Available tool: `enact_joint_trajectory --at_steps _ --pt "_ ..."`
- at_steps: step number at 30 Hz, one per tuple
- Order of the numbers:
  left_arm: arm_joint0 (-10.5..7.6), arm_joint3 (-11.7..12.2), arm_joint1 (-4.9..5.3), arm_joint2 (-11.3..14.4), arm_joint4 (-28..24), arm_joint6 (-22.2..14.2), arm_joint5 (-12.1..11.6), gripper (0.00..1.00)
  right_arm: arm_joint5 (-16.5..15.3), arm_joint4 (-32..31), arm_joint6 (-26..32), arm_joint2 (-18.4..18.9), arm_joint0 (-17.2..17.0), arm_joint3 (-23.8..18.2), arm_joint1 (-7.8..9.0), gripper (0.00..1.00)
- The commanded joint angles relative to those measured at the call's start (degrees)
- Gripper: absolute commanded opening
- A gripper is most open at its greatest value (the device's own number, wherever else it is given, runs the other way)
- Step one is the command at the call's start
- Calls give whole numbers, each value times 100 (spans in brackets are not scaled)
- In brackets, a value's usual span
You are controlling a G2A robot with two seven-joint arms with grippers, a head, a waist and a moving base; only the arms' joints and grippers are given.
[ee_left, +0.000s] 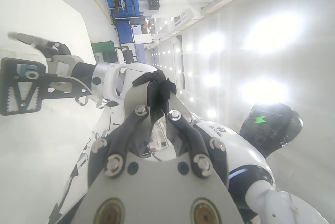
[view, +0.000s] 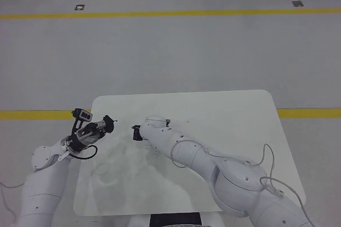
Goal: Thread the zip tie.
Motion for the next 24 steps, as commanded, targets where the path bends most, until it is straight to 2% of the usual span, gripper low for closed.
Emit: enact_joint_trajectory --at_steps 1,8,15,21,24 --pt "26 -57 21 -48 -19 -15 47 0 0 0 0 0 0 0 0 100" --pt "55 -96 61 -69 -24 15 49 0 100 -191 -148 48 -39 -12 30 100" --pt "84 -72 90 -65 -59 49 6 0 98 -366 -182 189 -37 -240 126 100" --pt "99 -59 114 -52 -86 60 -21 0 0 -511 -80 316 -50 -701 317 100" --pt "112 -49 124 -43 -99 72 -45 0 0 -477 -28 307 -75 -1065 480 100"
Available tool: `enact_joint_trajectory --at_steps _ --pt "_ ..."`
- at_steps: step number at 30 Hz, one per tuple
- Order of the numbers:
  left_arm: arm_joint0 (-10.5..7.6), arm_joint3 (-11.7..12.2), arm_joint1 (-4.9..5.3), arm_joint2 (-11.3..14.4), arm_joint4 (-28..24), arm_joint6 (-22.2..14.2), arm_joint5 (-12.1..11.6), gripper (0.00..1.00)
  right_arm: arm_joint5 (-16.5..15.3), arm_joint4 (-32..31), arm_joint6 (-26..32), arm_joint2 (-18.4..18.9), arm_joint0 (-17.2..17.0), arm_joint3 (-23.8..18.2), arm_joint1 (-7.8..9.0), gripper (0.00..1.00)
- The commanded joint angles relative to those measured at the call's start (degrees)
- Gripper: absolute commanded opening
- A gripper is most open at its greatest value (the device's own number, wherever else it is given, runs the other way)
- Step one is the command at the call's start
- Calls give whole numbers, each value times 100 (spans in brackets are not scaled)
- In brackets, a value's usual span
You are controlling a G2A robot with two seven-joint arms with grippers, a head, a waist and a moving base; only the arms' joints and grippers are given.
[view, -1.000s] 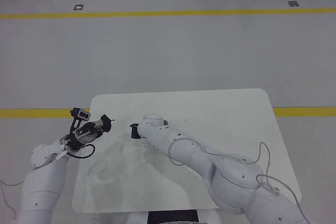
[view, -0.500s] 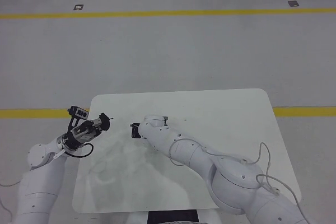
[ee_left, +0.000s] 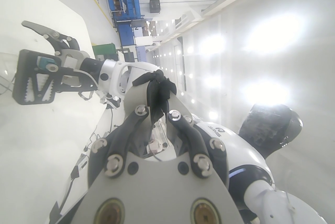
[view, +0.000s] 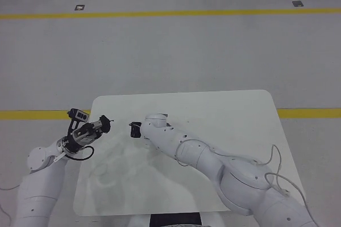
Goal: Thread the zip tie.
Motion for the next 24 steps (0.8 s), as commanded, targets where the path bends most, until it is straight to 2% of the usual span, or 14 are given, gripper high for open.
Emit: enact_joint_trajectory --at_steps 1,6,15,17,21,24 --pt "6 6 6 6 -5 7 -16 0 2 48 51 -26 -12 -245 118 100" --pt "14 4 17 16 -17 32 -47 0 2 271 247 -51 9 -842 444 100" --pt "14 4 17 16 -17 32 -47 0 2 271 247 -51 9 -842 444 100" --pt "14 4 17 16 -17 32 -47 0 38 240 72 -6 -10 -859 459 100" --pt "14 4 17 16 -17 32 -47 0 2 151 -115 76 12 -1035 581 100" --pt "14 4 17 16 -17 32 -47 0 2 184 -117 -16 52 -1301 719 100"
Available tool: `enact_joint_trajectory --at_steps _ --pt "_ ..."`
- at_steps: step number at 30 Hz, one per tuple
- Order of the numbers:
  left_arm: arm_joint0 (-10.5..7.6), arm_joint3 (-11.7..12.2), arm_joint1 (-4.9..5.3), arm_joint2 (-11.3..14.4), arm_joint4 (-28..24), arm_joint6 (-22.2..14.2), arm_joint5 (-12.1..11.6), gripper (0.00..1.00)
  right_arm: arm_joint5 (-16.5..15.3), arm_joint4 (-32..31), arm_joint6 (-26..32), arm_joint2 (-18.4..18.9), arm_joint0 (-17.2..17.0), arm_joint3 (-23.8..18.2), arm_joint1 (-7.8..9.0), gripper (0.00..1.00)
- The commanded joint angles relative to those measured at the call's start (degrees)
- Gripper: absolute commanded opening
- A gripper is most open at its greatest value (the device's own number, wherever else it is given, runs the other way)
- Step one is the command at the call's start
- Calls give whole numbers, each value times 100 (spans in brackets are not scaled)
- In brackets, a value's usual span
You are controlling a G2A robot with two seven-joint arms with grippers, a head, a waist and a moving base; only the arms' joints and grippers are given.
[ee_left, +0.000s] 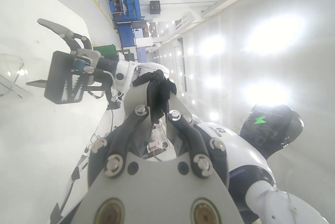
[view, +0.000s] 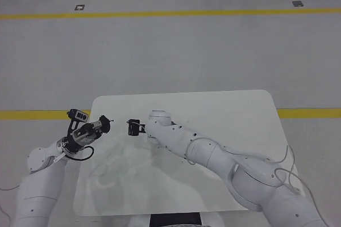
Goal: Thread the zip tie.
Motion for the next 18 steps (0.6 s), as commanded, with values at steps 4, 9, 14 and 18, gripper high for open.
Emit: enact_joint_trajectory --at_steps 4,9,14,18 --pt "0 0 0 0 0 0 0 0 1 218 129 -345 158 -471 267 100" --pt "0 0 0 0 0 0 0 0 1 325 598 -345 134 -935 534 100" --pt "0 0 0 0 0 0 0 0 1 455 843 -345 79 -1364 752 100" --pt "0 0 0 0 0 0 0 0 1 620 972 -345 27 -1756 919 100"
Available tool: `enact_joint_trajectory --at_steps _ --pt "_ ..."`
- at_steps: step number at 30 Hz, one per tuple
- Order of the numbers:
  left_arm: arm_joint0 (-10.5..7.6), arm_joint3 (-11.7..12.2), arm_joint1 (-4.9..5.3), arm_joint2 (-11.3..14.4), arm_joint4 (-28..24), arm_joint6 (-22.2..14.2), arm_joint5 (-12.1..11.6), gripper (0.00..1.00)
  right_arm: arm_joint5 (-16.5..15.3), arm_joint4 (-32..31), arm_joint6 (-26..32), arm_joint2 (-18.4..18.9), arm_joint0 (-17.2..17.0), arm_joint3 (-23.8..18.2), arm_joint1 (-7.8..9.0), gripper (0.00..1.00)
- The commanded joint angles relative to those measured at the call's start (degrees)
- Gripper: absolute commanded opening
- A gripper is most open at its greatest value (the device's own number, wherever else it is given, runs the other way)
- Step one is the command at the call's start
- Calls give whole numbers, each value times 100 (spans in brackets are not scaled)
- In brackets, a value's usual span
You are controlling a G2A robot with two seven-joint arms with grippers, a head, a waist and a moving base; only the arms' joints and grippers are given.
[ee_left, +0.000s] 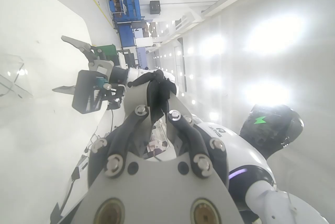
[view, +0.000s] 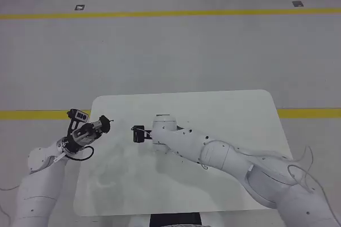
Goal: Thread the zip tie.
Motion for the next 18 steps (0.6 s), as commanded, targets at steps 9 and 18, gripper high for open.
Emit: enact_joint_trajectory --at_steps 9,18 --pt "0 0 0 0 0 0 0 0 0 159 121 0 2 -200 116 100" --pt "0 0 0 0 0 0 0 0 227 331 -360 487 -237 -60 129 54"
